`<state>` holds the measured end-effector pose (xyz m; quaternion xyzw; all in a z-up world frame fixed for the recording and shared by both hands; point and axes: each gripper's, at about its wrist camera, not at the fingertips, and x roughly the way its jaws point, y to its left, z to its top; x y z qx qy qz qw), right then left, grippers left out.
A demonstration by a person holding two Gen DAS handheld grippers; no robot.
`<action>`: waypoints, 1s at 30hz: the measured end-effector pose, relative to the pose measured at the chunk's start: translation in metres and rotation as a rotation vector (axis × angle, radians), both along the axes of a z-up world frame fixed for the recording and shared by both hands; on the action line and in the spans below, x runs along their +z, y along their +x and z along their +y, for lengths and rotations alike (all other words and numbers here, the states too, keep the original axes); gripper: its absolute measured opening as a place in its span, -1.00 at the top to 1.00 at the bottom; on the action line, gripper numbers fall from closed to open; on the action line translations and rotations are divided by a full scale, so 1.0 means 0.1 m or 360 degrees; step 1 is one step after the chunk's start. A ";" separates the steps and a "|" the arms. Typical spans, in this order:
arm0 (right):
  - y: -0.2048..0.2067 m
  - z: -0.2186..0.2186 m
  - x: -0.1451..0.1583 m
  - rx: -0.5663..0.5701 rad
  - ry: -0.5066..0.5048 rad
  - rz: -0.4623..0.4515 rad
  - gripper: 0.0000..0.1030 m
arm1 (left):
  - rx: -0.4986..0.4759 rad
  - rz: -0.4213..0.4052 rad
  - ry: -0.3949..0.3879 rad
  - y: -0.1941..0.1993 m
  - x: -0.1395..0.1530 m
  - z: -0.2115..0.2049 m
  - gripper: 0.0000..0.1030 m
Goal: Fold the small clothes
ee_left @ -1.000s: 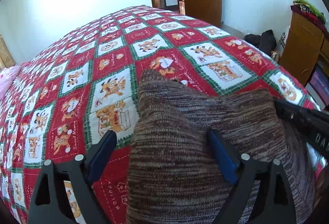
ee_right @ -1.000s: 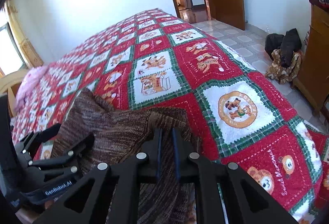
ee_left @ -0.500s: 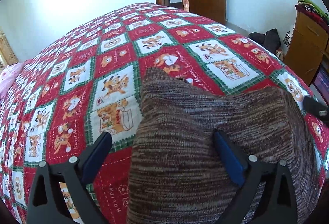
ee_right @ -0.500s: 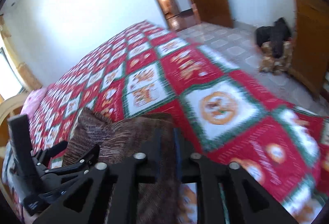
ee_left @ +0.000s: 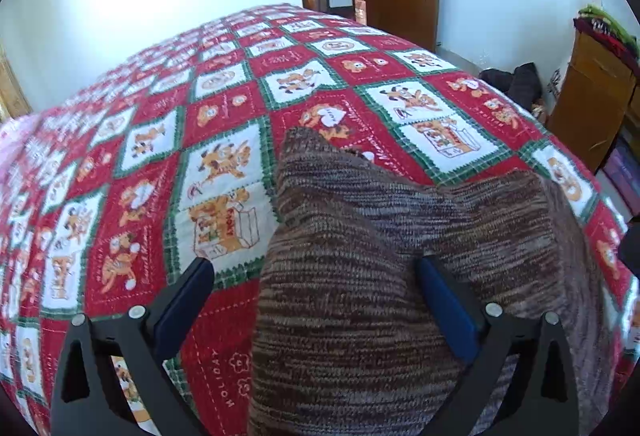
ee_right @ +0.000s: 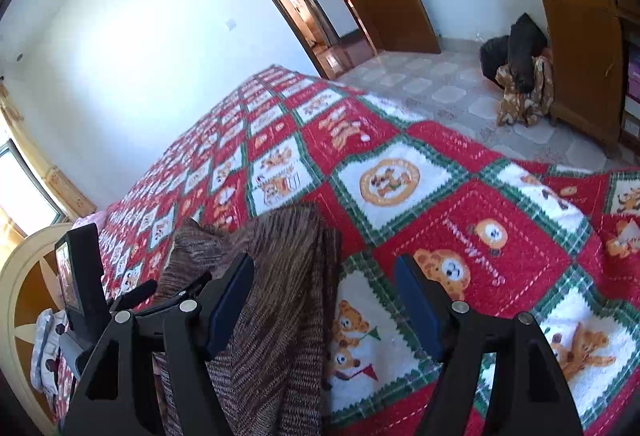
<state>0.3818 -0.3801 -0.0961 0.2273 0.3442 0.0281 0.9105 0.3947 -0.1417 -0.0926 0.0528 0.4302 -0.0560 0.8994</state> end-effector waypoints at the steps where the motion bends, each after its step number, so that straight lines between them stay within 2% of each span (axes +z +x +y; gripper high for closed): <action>1: 0.00 0.00 0.01 0.0004 -0.0004 -0.0010 -0.43 | -0.0025 0.0022 -0.0036 -0.01 0.02 0.04 -1.00; 4: 0.00 -0.02 0.01 0.0035 0.0033 -0.0029 -0.43 | -0.0026 0.0028 -0.0111 -0.14 0.11 0.16 -1.00; 8: 0.02 -0.10 -0.07 0.0042 0.0137 0.0034 -0.43 | -0.0133 0.0003 -0.0277 -0.38 0.19 0.25 -1.00; 11: 0.00 -0.11 -0.13 0.0058 0.0188 0.0087 -0.43 | -0.0221 0.0090 -0.0400 -0.38 0.10 0.20 -1.00; 15: 0.01 -0.05 -0.20 0.0088 0.0171 0.0175 -0.43 | -0.0176 0.0199 -0.0432 -0.27 -0.12 0.15 -1.00; 19: 0.03 -0.01 -0.21 0.0127 0.0159 0.0176 -0.43 | -0.0182 0.0185 -0.0380 -0.26 -0.12 0.06 -1.00; 24: 0.05 0.05 -0.24 0.0221 0.0184 0.0194 -0.43 | -0.0183 0.0172 -0.0376 -0.23 -0.14 0.04 -1.00; 27: 0.08 0.21 -0.22 0.0340 0.0114 0.0199 -0.43 | -0.0185 0.0164 -0.0368 -0.24 -0.15 0.05 -1.00; 30: 0.09 0.43 -0.19 0.0425 -0.0045 0.0209 -0.43 | -0.0185 0.0157 -0.0377 -0.26 -0.15 0.08 -1.00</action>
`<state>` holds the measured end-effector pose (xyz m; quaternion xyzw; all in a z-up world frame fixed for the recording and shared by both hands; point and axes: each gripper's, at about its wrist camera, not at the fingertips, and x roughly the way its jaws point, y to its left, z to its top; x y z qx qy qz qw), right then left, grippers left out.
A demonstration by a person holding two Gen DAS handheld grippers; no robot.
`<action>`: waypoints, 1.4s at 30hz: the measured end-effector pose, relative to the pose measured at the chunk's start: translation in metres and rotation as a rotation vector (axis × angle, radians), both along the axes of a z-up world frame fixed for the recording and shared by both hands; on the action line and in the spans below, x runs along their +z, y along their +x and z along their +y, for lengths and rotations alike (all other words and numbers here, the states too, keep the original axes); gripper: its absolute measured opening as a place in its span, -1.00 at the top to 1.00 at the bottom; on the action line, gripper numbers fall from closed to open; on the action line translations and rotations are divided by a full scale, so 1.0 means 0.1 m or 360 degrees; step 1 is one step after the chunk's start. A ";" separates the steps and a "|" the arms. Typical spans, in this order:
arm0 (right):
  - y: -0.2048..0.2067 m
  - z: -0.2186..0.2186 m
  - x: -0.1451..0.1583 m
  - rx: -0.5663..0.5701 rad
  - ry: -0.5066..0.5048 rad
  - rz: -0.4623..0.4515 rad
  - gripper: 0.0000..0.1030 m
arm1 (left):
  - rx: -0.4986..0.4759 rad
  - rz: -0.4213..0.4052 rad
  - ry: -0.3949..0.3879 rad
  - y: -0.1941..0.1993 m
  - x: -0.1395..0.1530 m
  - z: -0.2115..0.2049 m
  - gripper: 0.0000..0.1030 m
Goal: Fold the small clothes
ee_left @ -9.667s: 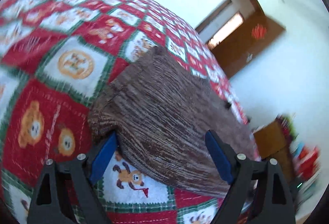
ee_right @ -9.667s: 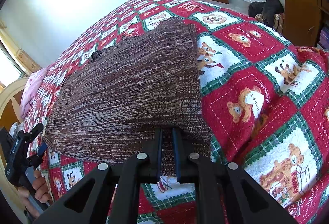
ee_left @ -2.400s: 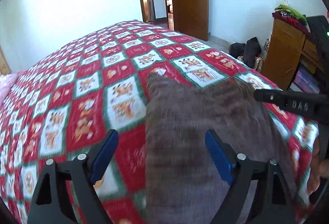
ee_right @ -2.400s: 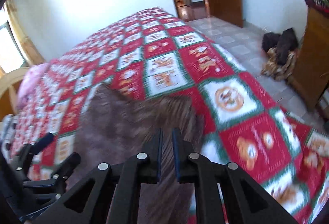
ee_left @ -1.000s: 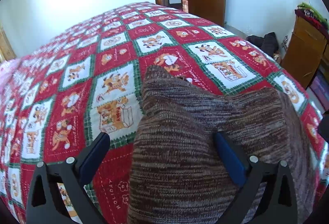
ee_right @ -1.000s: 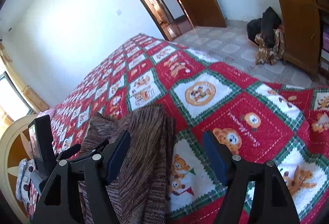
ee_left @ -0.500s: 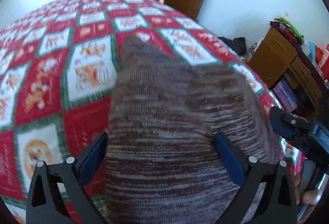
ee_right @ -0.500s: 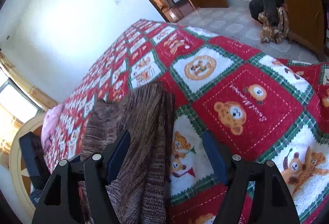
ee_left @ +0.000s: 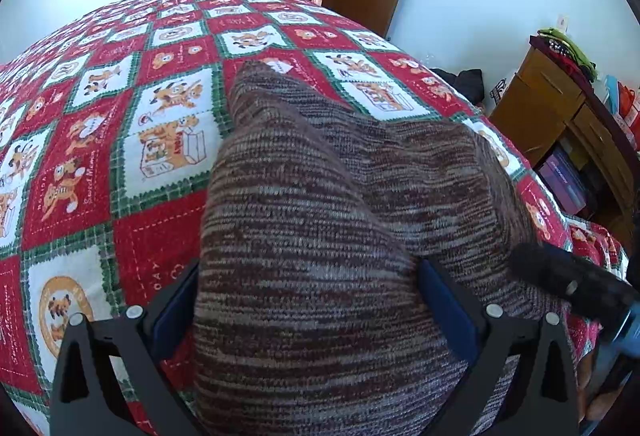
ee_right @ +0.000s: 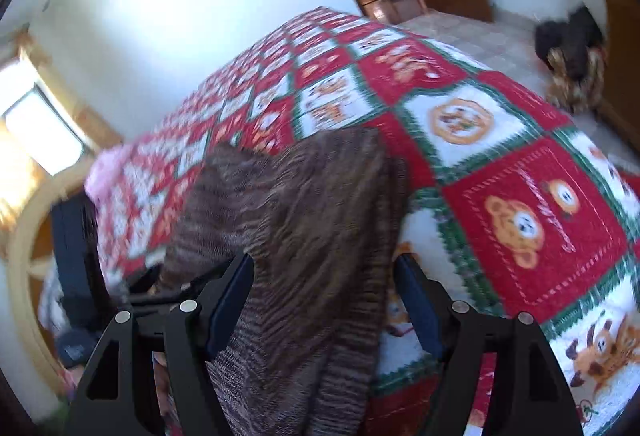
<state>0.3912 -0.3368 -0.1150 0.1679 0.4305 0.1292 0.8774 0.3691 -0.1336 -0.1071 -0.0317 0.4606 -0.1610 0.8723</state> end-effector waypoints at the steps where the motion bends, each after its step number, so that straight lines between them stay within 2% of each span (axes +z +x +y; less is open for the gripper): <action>1: 0.01 0.05 0.00 0.0009 -0.0043 0.0011 -0.43 | -0.0001 -0.0001 0.0002 0.00 0.00 0.00 -1.00; 6: 0.05 0.11 -0.04 -0.0022 -0.0115 0.0041 -0.41 | -0.0005 -0.0010 0.0004 0.00 0.00 -0.02 -1.00; 9: 0.06 0.12 -0.03 -0.0055 -0.0137 0.0041 -0.20 | -0.0007 -0.0019 0.0001 -0.01 0.00 -0.02 -0.96; 11: 0.06 0.15 -0.01 -0.0005 -0.0099 0.0016 0.27 | -0.0010 -0.0051 0.0009 -0.04 0.01 -0.04 -0.83; 12: 0.06 0.19 -0.01 0.0023 -0.0108 0.0006 0.28 | -0.0005 -0.0065 0.0016 -0.05 0.02 -0.04 -0.75; 16: 0.07 0.28 0.01 0.0016 -0.0210 -0.0017 0.24 | -0.0011 -0.0091 0.0036 -0.07 0.03 -0.06 -0.70; 20: 0.10 0.17 -0.04 -0.0022 -0.0120 0.0021 0.10 | -0.0011 -0.0085 0.0022 -0.06 0.03 -0.05 -0.70; 24: 0.12 0.24 -0.05 0.0001 -0.0171 0.0025 -0.02 | -0.0011 -0.0063 0.0000 -0.03 0.02 -0.04 -0.72; 30: 0.13 0.23 -0.06 0.0002 -0.0154 0.0022 -0.04 | -0.0008 -0.0060 -0.0010 -0.03 0.02 -0.05 -0.72; 38: 0.12 0.28 -0.02 0.0030 -0.0182 -0.0024 0.35 | 0.0005 -0.0094 -0.0003 -0.07 0.03 -0.05 -0.56; 42: 0.10 0.29 0.00 0.0030 -0.0193 -0.0049 0.39 | 0.0006 -0.0115 0.0003 -0.08 0.05 -0.05 -0.46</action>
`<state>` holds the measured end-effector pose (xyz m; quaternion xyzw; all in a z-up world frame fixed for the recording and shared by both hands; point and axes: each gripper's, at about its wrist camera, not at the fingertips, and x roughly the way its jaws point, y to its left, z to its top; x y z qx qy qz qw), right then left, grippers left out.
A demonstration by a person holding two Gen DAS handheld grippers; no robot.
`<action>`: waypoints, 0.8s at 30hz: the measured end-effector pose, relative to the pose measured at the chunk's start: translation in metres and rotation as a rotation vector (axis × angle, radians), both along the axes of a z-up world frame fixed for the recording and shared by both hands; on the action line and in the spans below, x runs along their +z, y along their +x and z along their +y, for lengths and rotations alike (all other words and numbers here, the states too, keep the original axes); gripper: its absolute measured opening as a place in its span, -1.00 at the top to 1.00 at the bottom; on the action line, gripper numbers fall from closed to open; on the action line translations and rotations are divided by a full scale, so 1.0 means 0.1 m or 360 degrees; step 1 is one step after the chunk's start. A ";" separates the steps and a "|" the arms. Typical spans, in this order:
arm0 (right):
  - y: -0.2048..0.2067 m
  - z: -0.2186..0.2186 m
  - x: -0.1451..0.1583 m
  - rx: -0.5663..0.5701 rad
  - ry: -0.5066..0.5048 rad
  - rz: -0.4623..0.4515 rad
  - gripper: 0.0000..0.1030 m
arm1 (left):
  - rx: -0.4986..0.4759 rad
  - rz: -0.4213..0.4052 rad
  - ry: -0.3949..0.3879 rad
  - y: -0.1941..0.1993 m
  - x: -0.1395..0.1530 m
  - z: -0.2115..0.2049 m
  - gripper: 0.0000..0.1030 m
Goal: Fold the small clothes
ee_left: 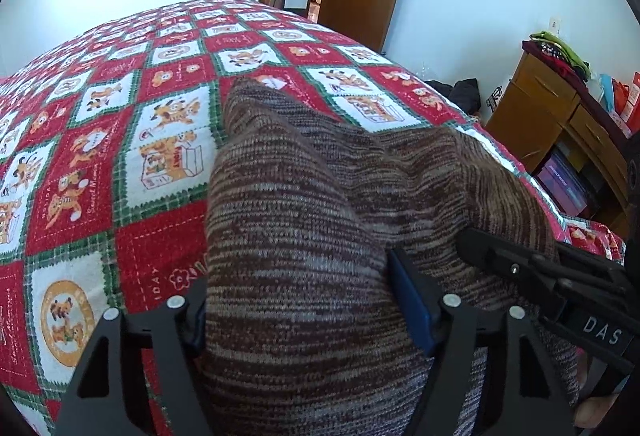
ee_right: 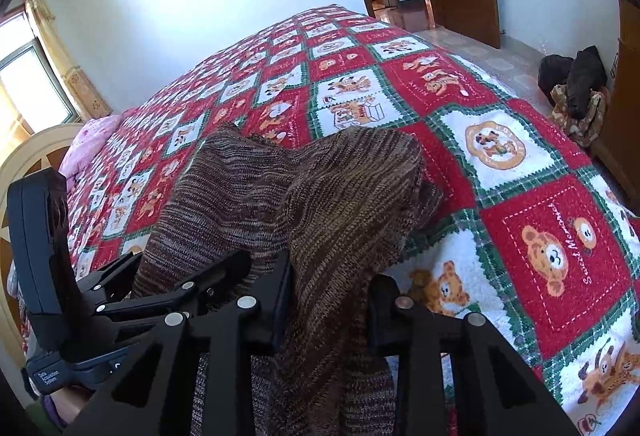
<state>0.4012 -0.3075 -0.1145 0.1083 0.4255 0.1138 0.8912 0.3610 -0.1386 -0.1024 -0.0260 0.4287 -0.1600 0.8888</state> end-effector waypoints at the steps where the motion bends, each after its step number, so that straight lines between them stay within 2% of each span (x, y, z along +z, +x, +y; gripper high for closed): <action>1: 0.00 0.00 0.00 -0.0002 0.0002 0.0005 0.39 | 0.0000 0.0001 -0.0001 0.00 0.00 0.00 -0.46; 8: 0.06 -0.02 -0.06 -0.0003 0.0027 0.0057 0.17 | 0.0003 0.0014 -0.0005 0.02 -0.01 0.00 -0.49; 11: 0.06 0.03 -0.06 0.0002 -0.0023 0.0041 0.16 | 0.0009 0.0012 -0.0008 0.02 -0.01 0.00 -0.49; 13: 0.06 0.04 -0.05 0.0013 -0.0029 0.0032 0.26 | 0.0012 0.0006 -0.0008 0.02 0.00 0.00 -0.45; 16: 0.04 0.07 -0.03 0.0021 -0.0043 0.0009 0.36 | 0.0023 -0.0015 -0.0016 -0.01 0.01 0.02 -0.30; 18: 0.02 0.12 -0.01 0.0023 -0.0082 -0.0017 0.39 | 0.0027 -0.0025 -0.0033 -0.04 0.02 0.04 -0.12; 19: 0.02 0.15 0.00 0.0029 -0.0098 -0.0027 0.41 | 0.0035 -0.0031 -0.0061 -0.06 0.04 0.07 -0.06; 21: -0.01 0.16 0.04 0.0023 -0.0100 -0.0029 0.43 | 0.0040 -0.0027 -0.0126 -0.10 0.09 0.15 0.22; 24: -0.10 0.15 0.18 -0.0008 -0.0033 -0.0042 0.47 | 0.0050 -0.0004 -0.0215 -0.16 0.20 0.26 0.41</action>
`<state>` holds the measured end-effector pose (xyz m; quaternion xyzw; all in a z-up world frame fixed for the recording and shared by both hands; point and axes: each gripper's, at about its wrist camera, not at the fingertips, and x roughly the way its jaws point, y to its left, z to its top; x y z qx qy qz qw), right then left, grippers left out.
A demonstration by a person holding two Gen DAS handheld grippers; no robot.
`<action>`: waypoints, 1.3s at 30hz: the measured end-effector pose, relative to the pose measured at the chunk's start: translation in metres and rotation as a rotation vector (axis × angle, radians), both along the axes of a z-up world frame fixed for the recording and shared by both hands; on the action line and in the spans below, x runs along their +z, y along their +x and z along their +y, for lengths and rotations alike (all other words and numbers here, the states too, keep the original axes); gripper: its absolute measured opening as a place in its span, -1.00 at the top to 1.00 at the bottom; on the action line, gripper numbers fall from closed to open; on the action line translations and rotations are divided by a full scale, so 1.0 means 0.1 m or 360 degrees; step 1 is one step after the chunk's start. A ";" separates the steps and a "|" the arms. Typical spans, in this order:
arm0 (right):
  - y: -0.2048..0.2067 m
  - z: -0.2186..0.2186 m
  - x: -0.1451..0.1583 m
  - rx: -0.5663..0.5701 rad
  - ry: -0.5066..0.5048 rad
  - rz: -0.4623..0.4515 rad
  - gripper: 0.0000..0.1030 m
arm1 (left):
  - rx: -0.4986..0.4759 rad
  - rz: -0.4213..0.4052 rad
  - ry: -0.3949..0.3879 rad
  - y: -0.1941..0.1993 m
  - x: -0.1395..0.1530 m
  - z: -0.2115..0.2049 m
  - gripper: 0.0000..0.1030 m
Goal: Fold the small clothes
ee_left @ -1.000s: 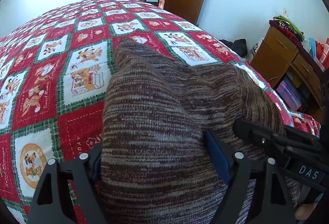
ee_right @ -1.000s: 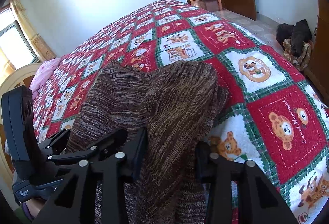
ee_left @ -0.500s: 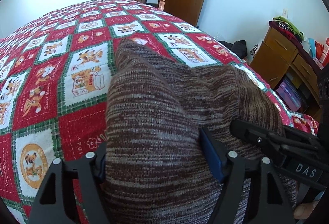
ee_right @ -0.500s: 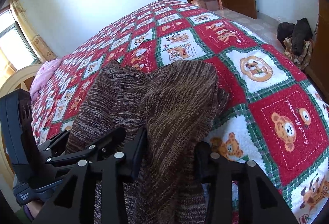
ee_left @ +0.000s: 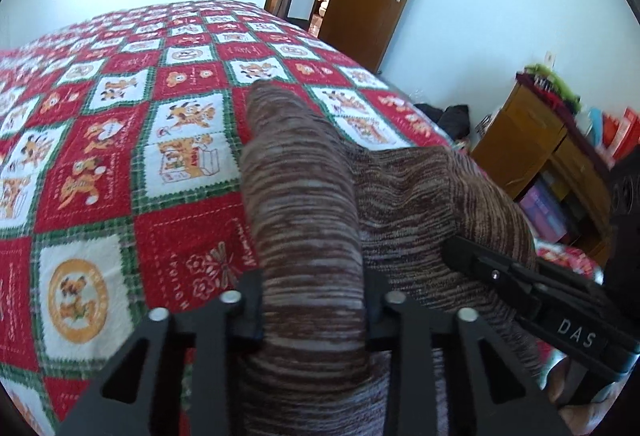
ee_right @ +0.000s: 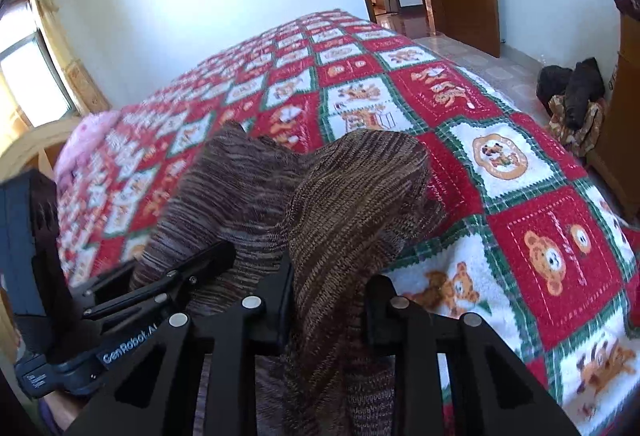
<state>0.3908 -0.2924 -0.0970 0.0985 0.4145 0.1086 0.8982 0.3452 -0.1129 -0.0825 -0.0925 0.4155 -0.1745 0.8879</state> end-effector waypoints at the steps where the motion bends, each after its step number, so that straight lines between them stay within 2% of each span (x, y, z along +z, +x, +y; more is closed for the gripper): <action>1: -0.05 0.02 0.06 0.0000 0.0005 -0.0013 0.47 | 0.0000 0.0001 -0.0014 -0.02 0.05 0.02 0.42; 3: -0.15 0.10 0.20 0.0010 -0.0012 -0.0045 0.48 | -0.0004 -0.0031 0.0017 -0.10 0.16 0.02 0.44; 7: -0.40 0.23 0.49 0.0014 0.0012 -0.0126 0.48 | -0.0007 -0.0177 0.0161 -0.40 0.41 -0.01 0.44; 11: -0.68 0.29 0.67 -0.0027 0.0089 -0.0161 0.48 | -0.0020 -0.0228 0.0216 -0.63 0.58 0.03 0.45; 18: -1.12 0.42 0.84 -0.0068 0.0150 -0.0220 0.48 | -0.0036 -0.0215 0.0207 -0.82 0.71 0.22 0.45; 26: -1.65 0.47 1.17 -0.0115 0.0168 -0.0333 0.48 | -0.0125 -0.0293 0.0177 -1.16 0.96 0.23 0.45; 39: -2.50 0.00 1.43 -0.0312 0.0128 -0.0403 0.48 | -0.0412 -0.0343 0.0161 -1.59 1.06 -0.35 0.45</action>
